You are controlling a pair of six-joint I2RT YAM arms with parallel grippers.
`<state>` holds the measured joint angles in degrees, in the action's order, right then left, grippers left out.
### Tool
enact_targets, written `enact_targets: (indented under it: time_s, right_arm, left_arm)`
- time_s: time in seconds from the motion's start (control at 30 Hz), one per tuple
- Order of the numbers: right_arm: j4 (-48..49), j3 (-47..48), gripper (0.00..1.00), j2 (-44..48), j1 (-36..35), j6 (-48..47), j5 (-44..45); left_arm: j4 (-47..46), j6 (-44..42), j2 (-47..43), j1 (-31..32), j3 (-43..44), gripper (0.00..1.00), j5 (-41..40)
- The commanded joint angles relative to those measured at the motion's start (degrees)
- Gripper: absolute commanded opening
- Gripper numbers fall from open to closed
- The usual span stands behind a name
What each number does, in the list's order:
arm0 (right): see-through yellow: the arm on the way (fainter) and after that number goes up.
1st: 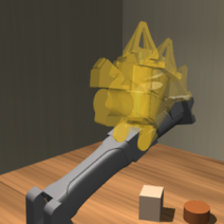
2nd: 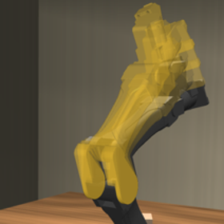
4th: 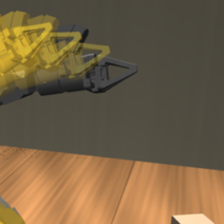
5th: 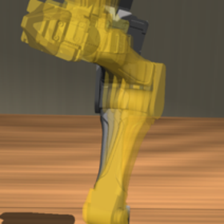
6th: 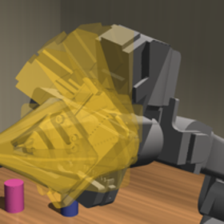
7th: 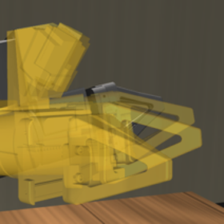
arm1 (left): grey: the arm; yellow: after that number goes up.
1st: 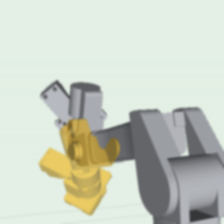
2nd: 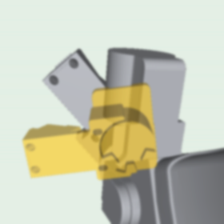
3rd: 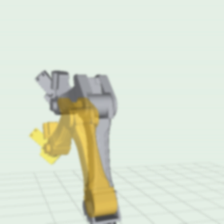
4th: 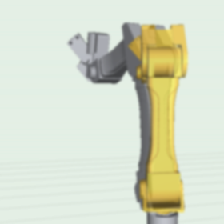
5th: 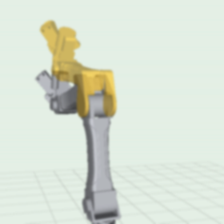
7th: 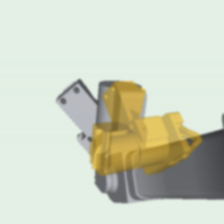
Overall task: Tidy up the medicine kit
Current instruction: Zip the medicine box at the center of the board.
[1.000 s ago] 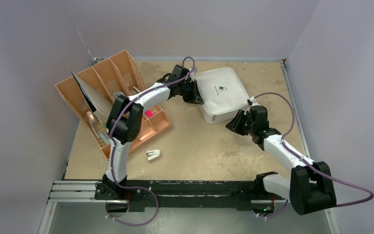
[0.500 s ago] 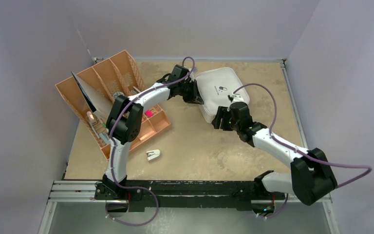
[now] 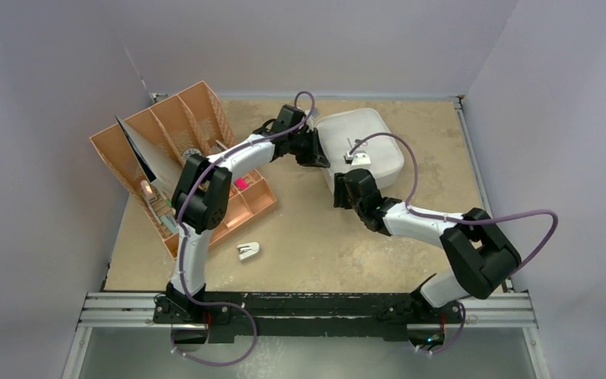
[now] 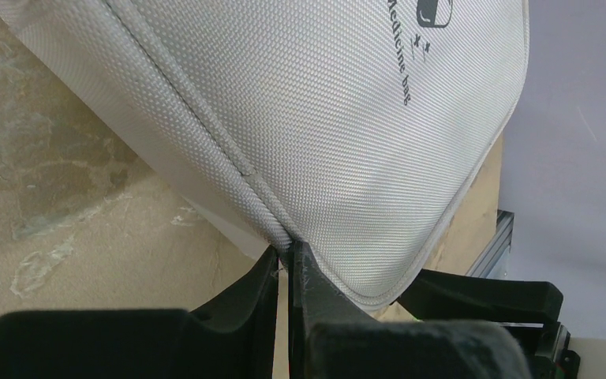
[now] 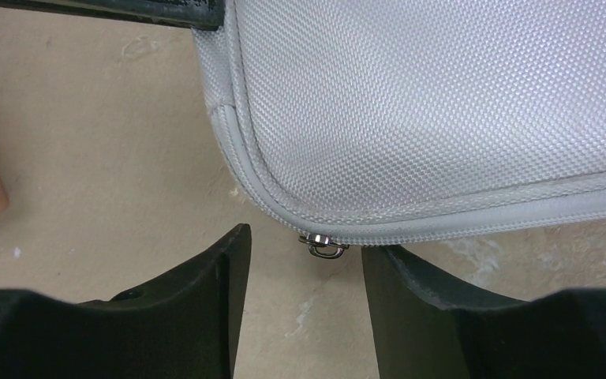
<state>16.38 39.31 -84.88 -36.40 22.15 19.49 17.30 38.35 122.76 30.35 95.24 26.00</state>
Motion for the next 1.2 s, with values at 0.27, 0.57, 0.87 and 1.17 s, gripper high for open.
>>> enact_targets:
  time_s: [0.27,0.57,0.87,1.17]
  right_arm:
    - [10.12,0.66,0.24,-0.52,-0.34,-6.95,8.09]
    - [6.98,-3.90,0.00,4.32,0.28,-5.43,7.37]
    - [2.30,-7.12,0.00,8.06,7.27,-0.99,1.60]
    - [5.78,-7.27,0.00,7.04,10.56,-5.87,-11.21]
  left_arm:
    - [4.67,-3.49,1.59,-0.59,-2.08,0.00,-4.86]
    - [7.31,-5.95,1.06,-1.69,-0.52,0.00,-6.76]
    - [9.35,-7.12,2.22,-3.16,0.54,0.00,-7.11]
    - [9.59,-7.59,2.81,-3.37,1.20,0.00,-6.15]
